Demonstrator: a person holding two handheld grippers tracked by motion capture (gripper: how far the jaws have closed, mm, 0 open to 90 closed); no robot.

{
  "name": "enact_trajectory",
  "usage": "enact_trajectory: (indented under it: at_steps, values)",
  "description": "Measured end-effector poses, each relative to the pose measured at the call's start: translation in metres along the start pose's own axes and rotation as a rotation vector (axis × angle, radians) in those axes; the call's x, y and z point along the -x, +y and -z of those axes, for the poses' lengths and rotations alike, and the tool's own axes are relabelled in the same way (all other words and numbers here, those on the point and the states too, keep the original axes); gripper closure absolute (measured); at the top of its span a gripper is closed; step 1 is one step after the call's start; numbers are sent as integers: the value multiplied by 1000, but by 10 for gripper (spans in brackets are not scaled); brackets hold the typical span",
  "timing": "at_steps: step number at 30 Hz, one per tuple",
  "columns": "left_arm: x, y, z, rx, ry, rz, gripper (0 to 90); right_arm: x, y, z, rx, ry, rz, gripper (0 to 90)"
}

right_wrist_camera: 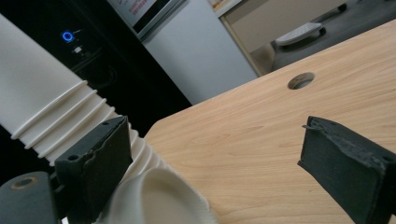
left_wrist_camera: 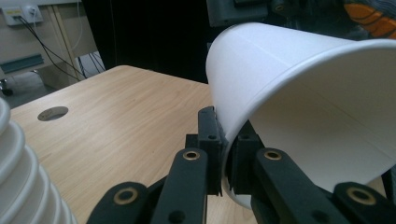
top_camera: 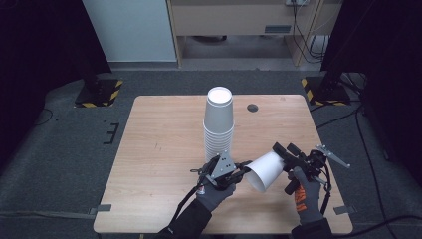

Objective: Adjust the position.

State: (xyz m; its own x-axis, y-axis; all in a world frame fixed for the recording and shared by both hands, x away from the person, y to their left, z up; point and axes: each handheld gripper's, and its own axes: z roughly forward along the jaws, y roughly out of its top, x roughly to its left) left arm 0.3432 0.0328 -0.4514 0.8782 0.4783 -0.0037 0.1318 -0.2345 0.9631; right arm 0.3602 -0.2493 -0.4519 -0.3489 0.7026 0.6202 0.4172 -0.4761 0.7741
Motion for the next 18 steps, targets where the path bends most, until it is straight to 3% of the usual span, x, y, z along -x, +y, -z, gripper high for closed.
enact_trajectory:
  at_steps: [11,18]
  values:
    - [-9,0,23,-16,3,18,853,10,5,4,16,-101,98,95]
    - [-14,1,42,-36,-6,20,853,15,5,4,-5,-179,202,95]
